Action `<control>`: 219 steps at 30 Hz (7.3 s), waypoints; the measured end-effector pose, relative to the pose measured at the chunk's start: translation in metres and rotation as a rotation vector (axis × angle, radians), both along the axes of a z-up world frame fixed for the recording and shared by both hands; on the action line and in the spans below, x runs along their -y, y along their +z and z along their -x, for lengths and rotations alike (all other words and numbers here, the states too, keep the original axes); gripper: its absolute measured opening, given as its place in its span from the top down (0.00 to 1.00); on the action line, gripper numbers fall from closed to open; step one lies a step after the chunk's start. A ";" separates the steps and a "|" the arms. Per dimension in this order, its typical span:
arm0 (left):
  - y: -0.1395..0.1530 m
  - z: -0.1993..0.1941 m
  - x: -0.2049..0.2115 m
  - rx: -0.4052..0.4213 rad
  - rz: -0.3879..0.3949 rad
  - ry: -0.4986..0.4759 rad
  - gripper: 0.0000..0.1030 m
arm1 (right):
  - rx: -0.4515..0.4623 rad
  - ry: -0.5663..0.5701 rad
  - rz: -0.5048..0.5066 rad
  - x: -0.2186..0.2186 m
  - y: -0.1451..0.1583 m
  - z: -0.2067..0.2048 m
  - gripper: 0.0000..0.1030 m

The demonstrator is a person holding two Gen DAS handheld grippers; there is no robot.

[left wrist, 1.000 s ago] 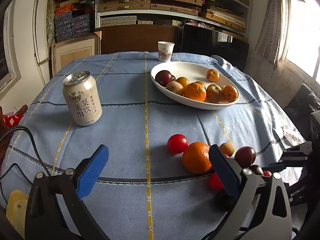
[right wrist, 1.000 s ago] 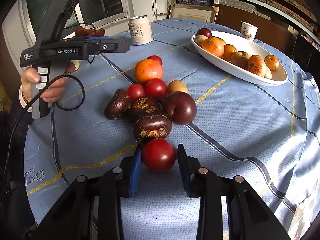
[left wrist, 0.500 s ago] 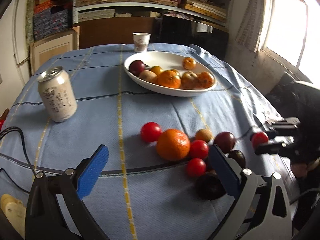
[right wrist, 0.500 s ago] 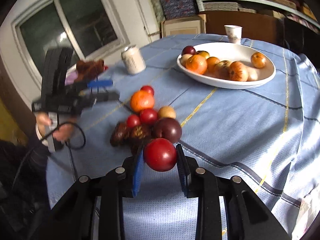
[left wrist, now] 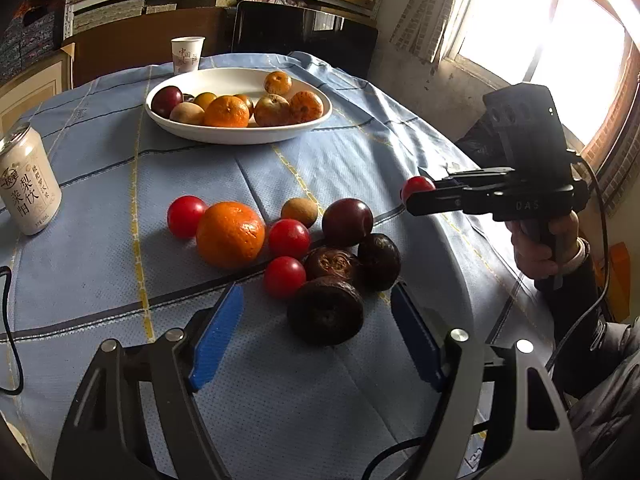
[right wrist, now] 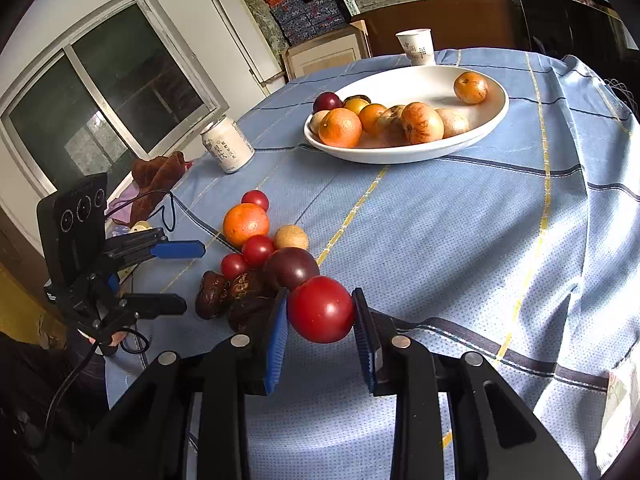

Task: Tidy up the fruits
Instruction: 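Grasp the dark brown mangosteen with the left gripper while the right gripper holds the red fruit, then place the mangosteen and red fruit on the white plate, opening both grippers, then return to the pile and grasp the dark red plum with the right gripper, then grasp the tangerine with the left gripper while the right gripper holds the plum, then carry the plum and tangerine onto the white plate and open both grippers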

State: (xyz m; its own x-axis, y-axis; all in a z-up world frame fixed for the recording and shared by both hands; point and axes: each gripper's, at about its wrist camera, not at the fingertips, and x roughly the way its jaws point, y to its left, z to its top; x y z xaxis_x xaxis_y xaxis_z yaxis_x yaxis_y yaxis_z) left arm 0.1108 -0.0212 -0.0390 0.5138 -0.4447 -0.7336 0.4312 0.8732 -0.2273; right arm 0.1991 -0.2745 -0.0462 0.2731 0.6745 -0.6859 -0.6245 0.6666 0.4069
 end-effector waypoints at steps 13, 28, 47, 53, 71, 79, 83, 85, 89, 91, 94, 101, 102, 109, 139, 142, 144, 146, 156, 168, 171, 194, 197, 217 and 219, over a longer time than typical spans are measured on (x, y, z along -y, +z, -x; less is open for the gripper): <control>-0.013 -0.005 0.004 -0.075 -0.022 -0.017 0.44 | -0.001 0.003 0.006 -0.002 -0.001 0.000 0.69; -0.019 -0.007 0.006 -0.107 -0.021 -0.036 0.57 | -0.001 -0.004 0.012 -0.001 -0.001 0.000 0.69; -0.004 0.002 0.003 -0.020 -0.042 0.000 0.58 | 0.042 -0.060 -0.107 0.009 0.009 -0.007 0.70; 0.019 -0.009 -0.018 -0.024 0.058 0.034 0.58 | 0.044 -0.212 -0.233 0.006 0.022 -0.031 0.70; 0.067 -0.222 -0.007 -0.034 -0.022 0.253 0.58 | 0.153 -0.498 -0.167 -0.023 0.010 -0.140 0.69; 0.051 -0.238 0.005 -0.027 -0.041 0.312 0.21 | 0.120 -0.457 -0.175 -0.015 0.015 -0.141 0.56; 0.067 -0.192 -0.009 0.089 -0.068 0.340 0.09 | 0.165 -0.386 -0.165 -0.025 0.039 -0.110 0.56; 0.072 -0.161 -0.020 0.145 -0.085 0.374 0.06 | 0.162 -0.351 -0.148 -0.034 0.043 -0.096 0.56; 0.062 -0.107 -0.045 0.176 -0.055 0.417 0.05 | 0.151 -0.194 -0.072 -0.066 0.038 -0.061 0.55; 0.054 -0.089 -0.056 0.180 -0.031 0.433 0.05 | 0.166 -0.140 -0.020 -0.079 0.030 -0.048 0.55; 0.042 -0.076 -0.069 0.186 -0.018 0.474 0.05 | 0.133 -0.044 0.040 -0.099 0.018 -0.035 0.55; 0.032 -0.066 -0.075 0.181 -0.040 0.544 0.05 | 0.070 0.020 0.125 -0.101 0.011 -0.030 0.55; 0.033 -0.065 -0.074 0.186 -0.042 0.545 0.05 | 0.063 0.016 0.123 -0.095 0.011 -0.031 0.55; 0.033 -0.063 -0.072 0.181 -0.060 0.559 0.05 | 0.006 0.033 0.117 -0.064 0.006 -0.023 0.55; 0.029 -0.062 -0.067 0.176 -0.101 0.548 0.05 | -0.168 0.034 0.017 -0.057 -0.015 -0.033 0.62; 0.029 -0.060 -0.063 0.173 -0.101 0.524 0.05 | -0.203 -0.016 -0.102 -0.043 -0.011 -0.043 0.62; 0.028 -0.058 -0.057 0.167 -0.102 0.474 0.05 | -0.207 -0.058 -0.148 -0.035 -0.010 -0.048 0.62; 0.027 -0.053 -0.046 0.163 -0.108 0.387 0.05 | -0.188 -0.095 -0.147 -0.031 -0.008 -0.050 0.62; 0.008 -0.045 -0.020 0.066 -0.106 0.208 0.45 | -0.169 -0.089 -0.100 -0.038 -0.012 -0.048 0.62; 0.000 -0.047 -0.017 0.029 -0.088 0.184 0.59 | -0.169 -0.086 -0.089 -0.038 -0.012 -0.047 0.62; -0.002 -0.048 -0.016 0.021 -0.099 0.183 0.59 | -0.160 -0.085 -0.083 -0.039 -0.011 -0.046 0.62; -0.001 -0.048 -0.017 0.029 -0.092 0.203 0.57 | -0.130 -0.078 -0.083 -0.039 -0.009 -0.044 0.62; 0.002 -0.046 -0.017 0.042 -0.093 0.211 0.57 | -0.090 -0.074 -0.061 -0.041 -0.007 -0.042 0.62; 0.071 -0.116 -0.020 0.148 -0.076 0.266 0.57 | 0.220 -0.347 -0.110 -0.054 0.025 -0.091 0.62; 0.074 -0.140 -0.014 0.149 -0.087 0.273 0.57 | 0.239 -0.368 -0.084 -0.058 0.025 -0.104 0.62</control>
